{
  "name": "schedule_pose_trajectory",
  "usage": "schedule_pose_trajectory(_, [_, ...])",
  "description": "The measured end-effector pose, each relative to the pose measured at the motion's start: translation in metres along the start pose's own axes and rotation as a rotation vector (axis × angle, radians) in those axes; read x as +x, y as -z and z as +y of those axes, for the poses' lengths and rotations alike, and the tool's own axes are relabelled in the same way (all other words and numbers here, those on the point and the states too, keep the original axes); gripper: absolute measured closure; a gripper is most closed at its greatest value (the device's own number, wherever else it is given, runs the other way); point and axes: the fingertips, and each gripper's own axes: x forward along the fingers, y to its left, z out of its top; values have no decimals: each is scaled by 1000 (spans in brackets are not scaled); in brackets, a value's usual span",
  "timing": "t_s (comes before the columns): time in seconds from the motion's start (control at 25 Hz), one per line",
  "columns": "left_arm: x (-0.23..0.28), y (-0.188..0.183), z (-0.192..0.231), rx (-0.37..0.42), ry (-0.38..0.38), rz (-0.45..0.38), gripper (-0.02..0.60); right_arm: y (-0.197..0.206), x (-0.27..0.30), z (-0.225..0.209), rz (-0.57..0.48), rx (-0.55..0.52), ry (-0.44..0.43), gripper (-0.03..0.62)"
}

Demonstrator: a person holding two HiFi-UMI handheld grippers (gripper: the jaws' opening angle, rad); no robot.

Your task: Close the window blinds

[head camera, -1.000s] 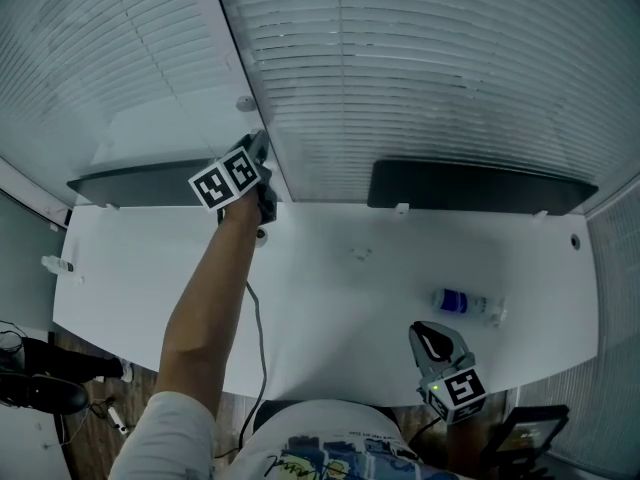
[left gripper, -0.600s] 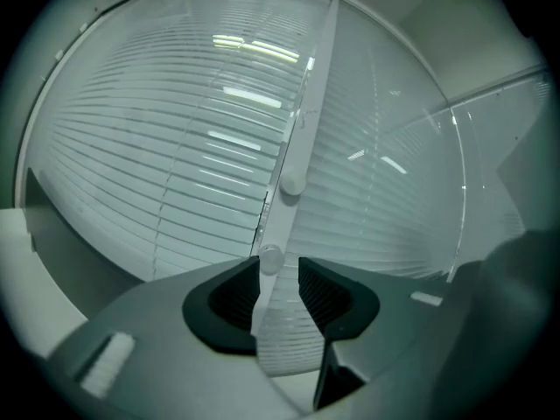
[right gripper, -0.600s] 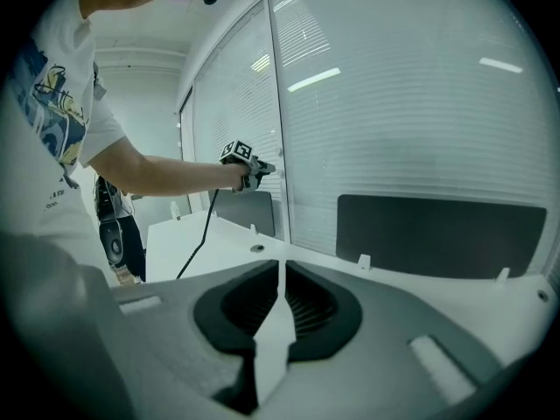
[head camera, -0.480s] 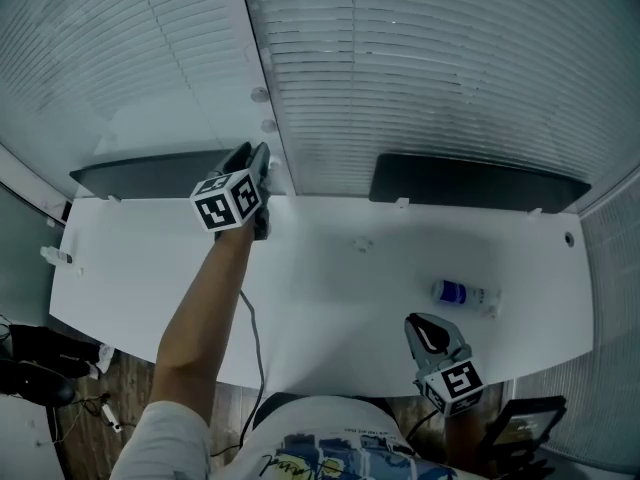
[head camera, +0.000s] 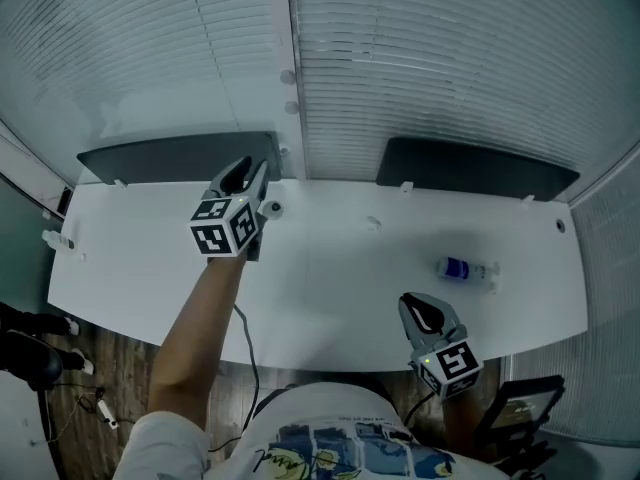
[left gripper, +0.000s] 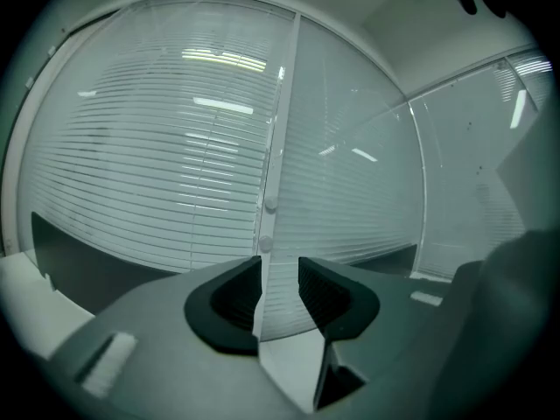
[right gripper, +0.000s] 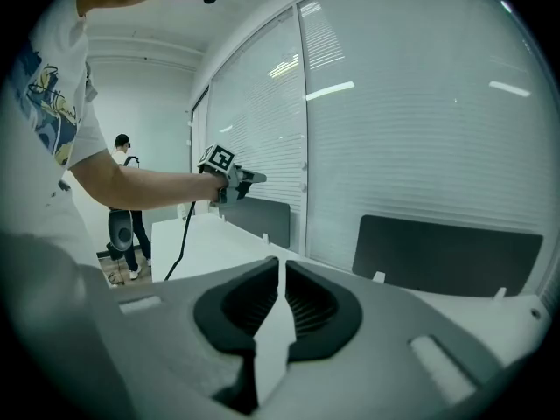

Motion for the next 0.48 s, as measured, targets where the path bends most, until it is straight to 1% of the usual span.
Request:
schedule_pose_trajectory(0.12, [-38,4,-7,38,32,-2,451,-5,-3,21,1,-26,3,580])
schedule_pose_trajectory(0.24, [-89,12,-15,84,74,2,466,-9,-11,52,-1,-49,9,580])
schedule_pose_trajectory(0.36, [-139,21,-25,138,110,1,504,-14,-20,80,-12,-64,19,580])
schedule_pose_trajectory(0.48, [-169,34,-34,170,137,20,530,-16,-22,89,-19,-61,22,580])
